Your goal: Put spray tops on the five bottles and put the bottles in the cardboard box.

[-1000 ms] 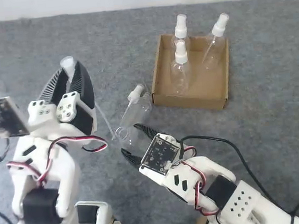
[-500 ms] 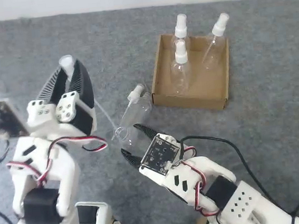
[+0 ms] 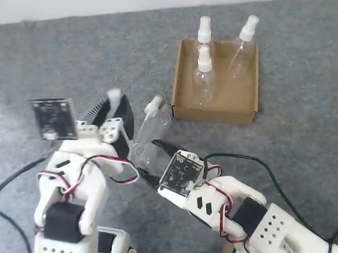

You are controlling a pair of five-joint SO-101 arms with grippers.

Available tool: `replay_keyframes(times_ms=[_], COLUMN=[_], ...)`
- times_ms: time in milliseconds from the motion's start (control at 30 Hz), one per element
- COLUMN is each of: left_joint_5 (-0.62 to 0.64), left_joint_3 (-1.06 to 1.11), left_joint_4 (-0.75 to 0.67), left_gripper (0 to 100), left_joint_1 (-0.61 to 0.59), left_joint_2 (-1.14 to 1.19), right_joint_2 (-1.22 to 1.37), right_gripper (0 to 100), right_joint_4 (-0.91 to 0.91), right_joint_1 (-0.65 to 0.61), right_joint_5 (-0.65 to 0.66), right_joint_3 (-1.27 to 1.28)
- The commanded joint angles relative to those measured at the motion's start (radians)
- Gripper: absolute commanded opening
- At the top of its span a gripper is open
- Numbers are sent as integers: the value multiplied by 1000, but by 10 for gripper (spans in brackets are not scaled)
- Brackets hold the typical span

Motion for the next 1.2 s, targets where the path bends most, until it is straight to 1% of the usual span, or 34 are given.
replay_keyframes(times_ms=[0,33,100,233,633,700,867,933,1033,1167], left_joint_5=[-29,-29,-29,-32,-31,-31,-34,-35,-35,-35], left_joint_3=[81,104,142,183,240,240,240,240,242,242], left_joint_4=[-44,-55,-72,-100,-103,-103,-97,-97,-95,-95], left_gripper=[12,12,12,12,12,12,12,12,12,12], left_joint_1=[9,20,58,133,141,141,140,140,140,141], left_joint_2=[-8,-8,-8,-8,-9,-9,-11,-11,-11,-11], right_joint_2=[-35,-35,-31,-25,-35,-35,-35,-35,-35,-33], right_gripper=[6,6,6,6,9,7,6,6,6,6], right_joint_4=[-62,-73,-87,-87,-76,-113,-346,-409,-430,-443], right_joint_1=[85,105,137,147,145,147,151,151,156,209], right_joint_5=[-15,-23,-84,-189,-190,-190,-190,-190,-190,-196], right_joint_3=[-12,-12,-12,-14,-6,14,115,138,144,140])
